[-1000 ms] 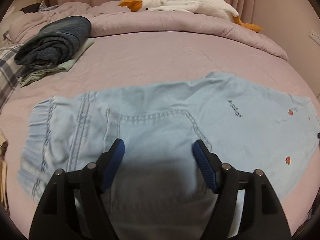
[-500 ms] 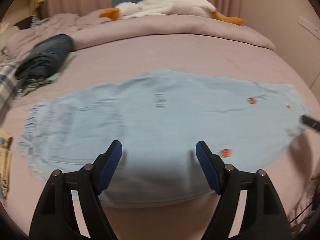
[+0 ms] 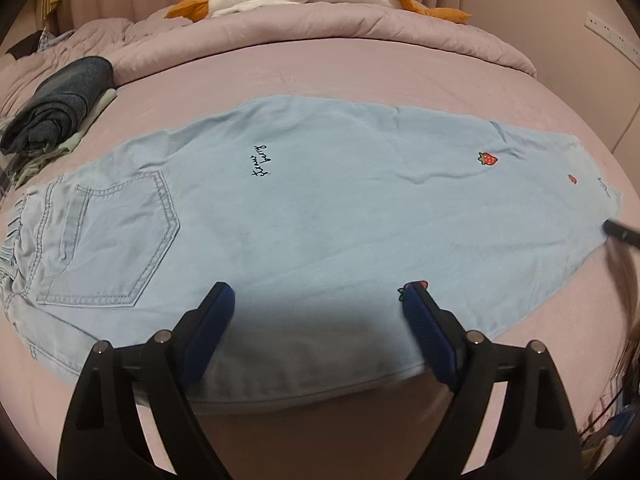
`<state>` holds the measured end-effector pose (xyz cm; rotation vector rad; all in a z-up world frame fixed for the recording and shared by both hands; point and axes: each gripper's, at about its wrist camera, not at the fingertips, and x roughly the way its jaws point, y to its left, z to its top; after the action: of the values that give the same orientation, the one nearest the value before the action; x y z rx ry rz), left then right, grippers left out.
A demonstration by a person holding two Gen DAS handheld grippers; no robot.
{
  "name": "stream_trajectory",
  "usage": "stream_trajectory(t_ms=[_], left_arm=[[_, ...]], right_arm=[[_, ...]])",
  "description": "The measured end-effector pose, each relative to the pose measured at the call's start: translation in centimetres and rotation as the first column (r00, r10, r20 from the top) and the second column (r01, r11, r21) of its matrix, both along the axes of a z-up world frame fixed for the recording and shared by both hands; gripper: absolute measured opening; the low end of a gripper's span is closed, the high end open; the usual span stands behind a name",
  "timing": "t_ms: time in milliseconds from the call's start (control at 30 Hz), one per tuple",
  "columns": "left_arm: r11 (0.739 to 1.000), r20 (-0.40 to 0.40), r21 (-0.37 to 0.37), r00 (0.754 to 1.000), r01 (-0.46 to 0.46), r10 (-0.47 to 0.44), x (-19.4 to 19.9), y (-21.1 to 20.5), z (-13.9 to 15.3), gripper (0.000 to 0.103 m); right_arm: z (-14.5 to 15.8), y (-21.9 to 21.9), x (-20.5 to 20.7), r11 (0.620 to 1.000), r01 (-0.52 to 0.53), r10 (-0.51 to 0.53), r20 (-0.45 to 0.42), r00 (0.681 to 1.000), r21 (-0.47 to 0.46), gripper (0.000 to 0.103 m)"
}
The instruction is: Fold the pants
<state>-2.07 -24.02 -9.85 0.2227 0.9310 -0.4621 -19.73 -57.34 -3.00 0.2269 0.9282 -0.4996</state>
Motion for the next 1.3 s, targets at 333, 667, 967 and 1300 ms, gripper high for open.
stream_trajectory(t_ms=[333, 667, 967, 1300], left_arm=[[1.000, -0.006, -0.003, 1.000, -0.008, 0.008, 0.2, -0.1, -0.1, 0.090], [1.000, -0.010, -0.011, 1.000, -0.011, 0.011, 0.1, -0.3, -0.3, 0.095], [1.000, -0.008, -0.021, 1.000, -0.002, 0.001, 0.1, -0.5, -0.3, 0.096], [0.991, -0.074, -0.131, 0.997, -0.027, 0.017, 1.0, 0.9, 0.7, 0.094]], right_arm=[[0.2, -6.5, -5.0, 0.894, 0.210, -0.296, 0.171, 0.940, 0.396, 0.068], [-0.7, -5.1, -4.1, 0.894, 0.170, -0.281, 0.223, 0.933, 0.414, 0.074], [-1.1, -5.9, -2.6, 0.895, 0.181, -0.306, 0.266, 0.914, 0.408, 0.029], [2.1, -4.0, -2.4, 0.923, 0.133, -0.264, 0.342, 0.902, 0.361, 0.007]])
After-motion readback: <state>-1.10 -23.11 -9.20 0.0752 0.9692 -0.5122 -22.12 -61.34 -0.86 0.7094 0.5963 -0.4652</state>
